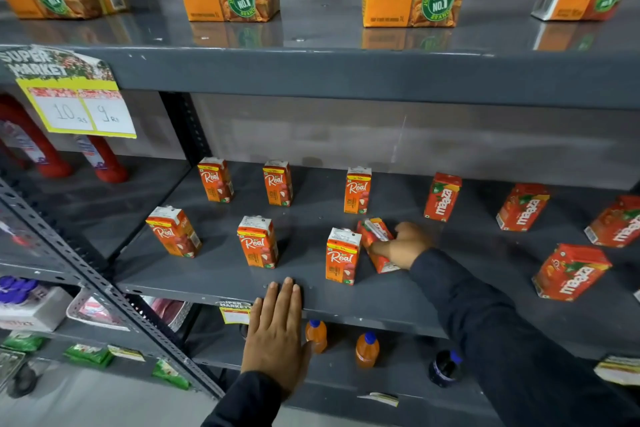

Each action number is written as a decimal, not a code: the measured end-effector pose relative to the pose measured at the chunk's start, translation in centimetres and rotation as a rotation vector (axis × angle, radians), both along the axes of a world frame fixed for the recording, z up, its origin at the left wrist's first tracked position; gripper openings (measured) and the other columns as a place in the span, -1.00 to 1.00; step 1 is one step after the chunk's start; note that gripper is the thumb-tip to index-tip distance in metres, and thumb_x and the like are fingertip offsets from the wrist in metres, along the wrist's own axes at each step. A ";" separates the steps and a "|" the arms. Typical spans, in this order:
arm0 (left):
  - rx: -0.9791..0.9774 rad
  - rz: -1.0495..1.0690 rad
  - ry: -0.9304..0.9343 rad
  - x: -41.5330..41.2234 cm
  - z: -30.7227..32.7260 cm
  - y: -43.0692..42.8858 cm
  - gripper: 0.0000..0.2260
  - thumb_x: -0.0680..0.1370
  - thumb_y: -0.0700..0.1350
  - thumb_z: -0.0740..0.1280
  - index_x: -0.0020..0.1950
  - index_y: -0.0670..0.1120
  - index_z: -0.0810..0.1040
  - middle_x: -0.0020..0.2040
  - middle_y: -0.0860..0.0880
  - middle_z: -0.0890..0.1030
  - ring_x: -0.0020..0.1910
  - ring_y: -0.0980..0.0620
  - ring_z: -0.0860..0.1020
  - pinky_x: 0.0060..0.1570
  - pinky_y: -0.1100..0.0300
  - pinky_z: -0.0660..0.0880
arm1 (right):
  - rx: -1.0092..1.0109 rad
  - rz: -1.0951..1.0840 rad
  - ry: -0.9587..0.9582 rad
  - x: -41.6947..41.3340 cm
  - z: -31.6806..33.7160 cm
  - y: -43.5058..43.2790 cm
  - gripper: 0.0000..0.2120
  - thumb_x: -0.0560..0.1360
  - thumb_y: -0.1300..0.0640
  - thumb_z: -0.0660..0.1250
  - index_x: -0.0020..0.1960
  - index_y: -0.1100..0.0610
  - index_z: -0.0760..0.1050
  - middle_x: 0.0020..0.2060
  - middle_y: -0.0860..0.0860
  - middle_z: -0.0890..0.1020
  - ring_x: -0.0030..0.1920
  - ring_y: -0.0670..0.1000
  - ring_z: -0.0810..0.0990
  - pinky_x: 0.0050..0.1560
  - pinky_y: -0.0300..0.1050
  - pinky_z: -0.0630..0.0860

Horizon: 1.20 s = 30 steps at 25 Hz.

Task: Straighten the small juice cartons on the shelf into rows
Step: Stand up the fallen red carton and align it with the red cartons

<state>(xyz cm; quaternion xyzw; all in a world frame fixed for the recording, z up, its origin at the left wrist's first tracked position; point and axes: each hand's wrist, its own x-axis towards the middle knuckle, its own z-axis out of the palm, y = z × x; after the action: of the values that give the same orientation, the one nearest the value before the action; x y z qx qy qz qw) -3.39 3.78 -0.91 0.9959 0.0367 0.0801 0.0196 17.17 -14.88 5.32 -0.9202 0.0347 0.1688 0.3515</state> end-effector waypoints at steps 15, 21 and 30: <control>-0.105 0.039 0.011 0.8 -0.9 -0.1 -0.17 0.40 0.20 0.40 0.49 -0.18 0.13 0.52 -0.13 0.17 0.49 -0.16 0.05 0.41 -0.14 0.07 | 1.414 -0.187 0.229 -7.9 -2.9 -13.2 -0.52 0.27 0.43 0.33 0.17 0.20 0.48 -0.07 0.14 0.70 0.07 0.23 0.64 -0.01 0.06 0.61; -0.114 0.114 0.071 1.0 -0.5 -0.9 -0.16 0.46 0.30 0.22 0.52 -0.11 -0.10 0.56 -0.05 -0.08 0.51 -0.09 -0.18 0.46 -0.07 -0.10 | 1.344 -0.095 0.030 -7.2 -2.4 -13.3 -0.63 0.32 0.33 0.36 0.11 0.10 0.51 -0.04 0.00 0.71 0.02 -0.01 0.66 -0.08 -0.18 0.58; -0.108 0.111 0.061 0.9 -0.6 -1.0 -0.14 0.46 0.30 0.22 0.51 -0.09 -0.17 0.53 -0.04 -0.17 0.49 -0.07 -0.23 0.46 -0.08 -0.09 | 0.448 0.034 -0.246 -4.0 -4.2 -13.8 -0.64 0.32 0.08 0.47 -0.03 -0.28 0.46 -0.01 -0.18 0.66 0.02 -0.16 0.63 0.15 0.00 0.53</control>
<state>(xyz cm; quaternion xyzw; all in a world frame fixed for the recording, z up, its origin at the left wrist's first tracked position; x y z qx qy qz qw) -2.54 2.82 -1.53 0.9918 0.0967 0.0486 0.0675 13.19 -28.67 1.13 -0.8335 -0.0620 0.0651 0.5452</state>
